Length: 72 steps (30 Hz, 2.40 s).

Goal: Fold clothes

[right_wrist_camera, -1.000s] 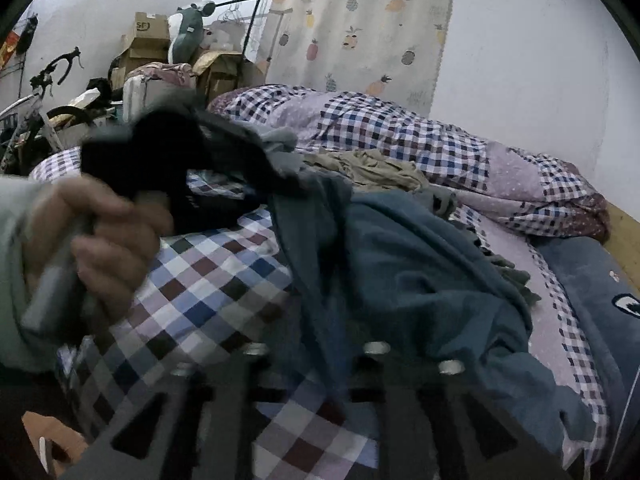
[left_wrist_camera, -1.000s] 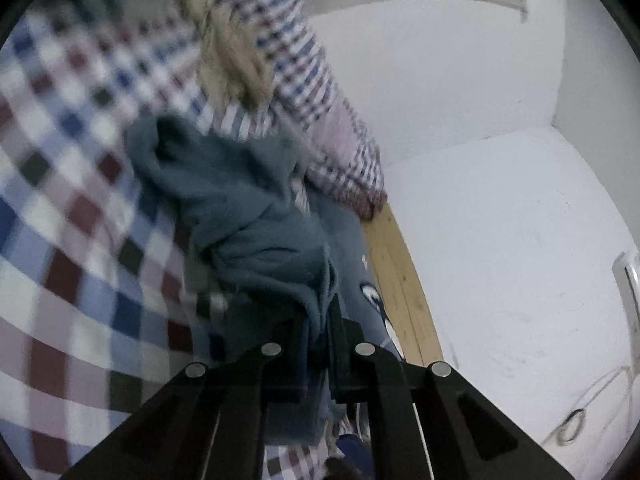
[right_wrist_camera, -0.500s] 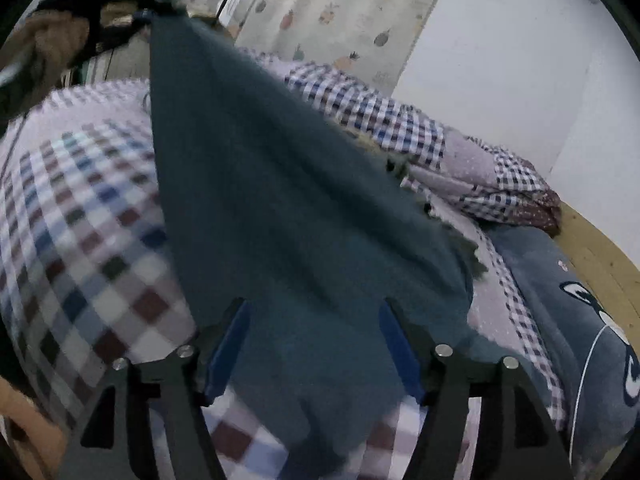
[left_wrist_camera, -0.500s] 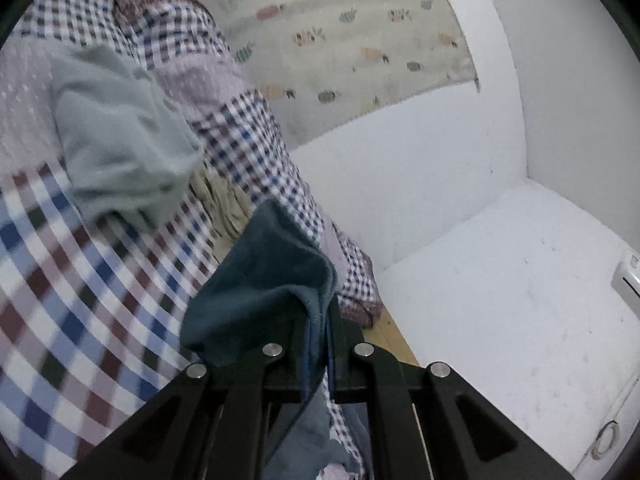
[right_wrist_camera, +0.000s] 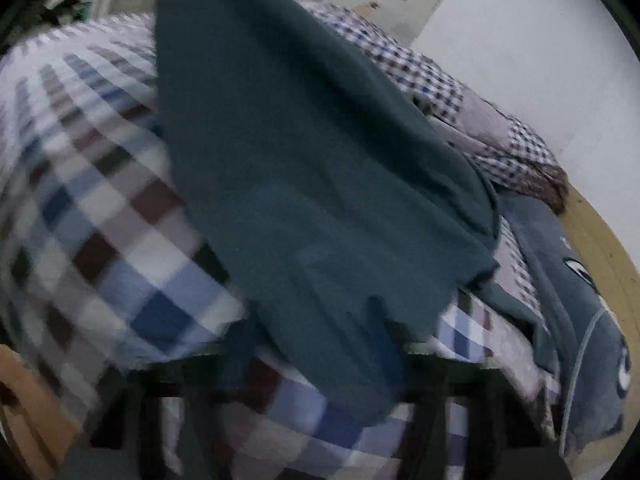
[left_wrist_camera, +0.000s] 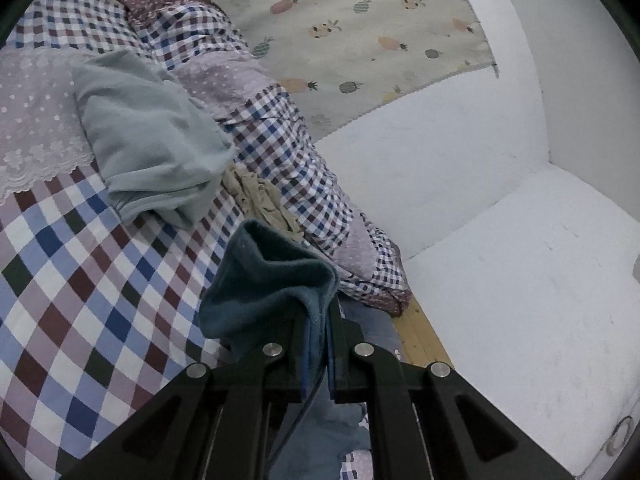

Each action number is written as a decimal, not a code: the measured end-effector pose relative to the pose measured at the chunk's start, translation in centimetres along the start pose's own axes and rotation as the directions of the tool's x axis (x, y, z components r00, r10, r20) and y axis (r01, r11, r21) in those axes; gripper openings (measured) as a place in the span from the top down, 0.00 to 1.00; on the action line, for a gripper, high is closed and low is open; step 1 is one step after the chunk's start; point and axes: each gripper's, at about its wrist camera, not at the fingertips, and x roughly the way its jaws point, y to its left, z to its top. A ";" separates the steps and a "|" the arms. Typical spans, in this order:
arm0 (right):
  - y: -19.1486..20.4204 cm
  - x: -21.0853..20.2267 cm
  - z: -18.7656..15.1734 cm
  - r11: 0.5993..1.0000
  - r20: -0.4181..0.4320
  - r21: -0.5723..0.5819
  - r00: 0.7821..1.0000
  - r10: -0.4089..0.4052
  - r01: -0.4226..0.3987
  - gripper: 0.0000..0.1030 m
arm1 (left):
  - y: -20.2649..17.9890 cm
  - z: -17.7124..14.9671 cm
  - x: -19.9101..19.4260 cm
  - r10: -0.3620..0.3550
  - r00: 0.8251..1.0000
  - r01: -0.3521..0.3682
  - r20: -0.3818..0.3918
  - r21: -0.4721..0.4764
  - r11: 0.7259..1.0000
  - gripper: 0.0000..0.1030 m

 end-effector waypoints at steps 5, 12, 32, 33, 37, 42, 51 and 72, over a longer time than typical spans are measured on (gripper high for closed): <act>-2.1 -2.8 -0.5 0.997 0.018 0.069 0.999 -0.042 0.040 0.97 | 0.6 -0.6 -1.2 0.041 0.999 -0.041 -0.021 0.001 0.999 0.96; -5.2 -8.7 -1.7 0.980 0.051 0.178 0.994 -0.095 0.084 0.97 | -1.0 -3.5 -6.1 0.035 0.998 -0.031 -0.052 0.066 0.997 0.96; -3.4 -16.0 -7.2 0.978 -0.199 0.057 0.958 0.207 -0.199 0.87 | 0.5 -14.0 -15.9 0.381 0.889 -0.354 -0.254 0.145 0.924 0.70; -3.5 -16.4 -7.1 0.974 -0.191 0.057 0.955 0.227 -0.220 0.79 | 0.6 -13.9 -16.4 0.371 0.897 -0.349 -0.241 0.130 0.928 0.52; -3.7 -18.7 -6.0 0.967 -0.133 0.054 0.958 0.255 -0.250 0.40 | 0.7 -13.4 -18.4 0.325 0.930 -0.315 -0.173 0.080 0.946 0.21; -5.5 -20.9 -4.1 0.958 -0.028 0.071 0.959 0.282 -0.279 0.30 | 0.5 -12.6 -19.8 0.301 0.947 -0.295 -0.111 0.069 0.953 0.19; -8.8 -18.3 0.7 0.898 0.264 0.282 0.927 0.266 -0.339 0.22 | 0.0 -11.7 -15.3 0.280 0.955 -0.266 -0.097 0.136 0.954 0.18; -14.8 7.7 11.5 0.592 0.428 0.602 0.842 0.327 -0.536 0.14 | -2.1 -11.3 5.2 0.398 0.906 -0.299 -0.146 0.445 0.844 0.18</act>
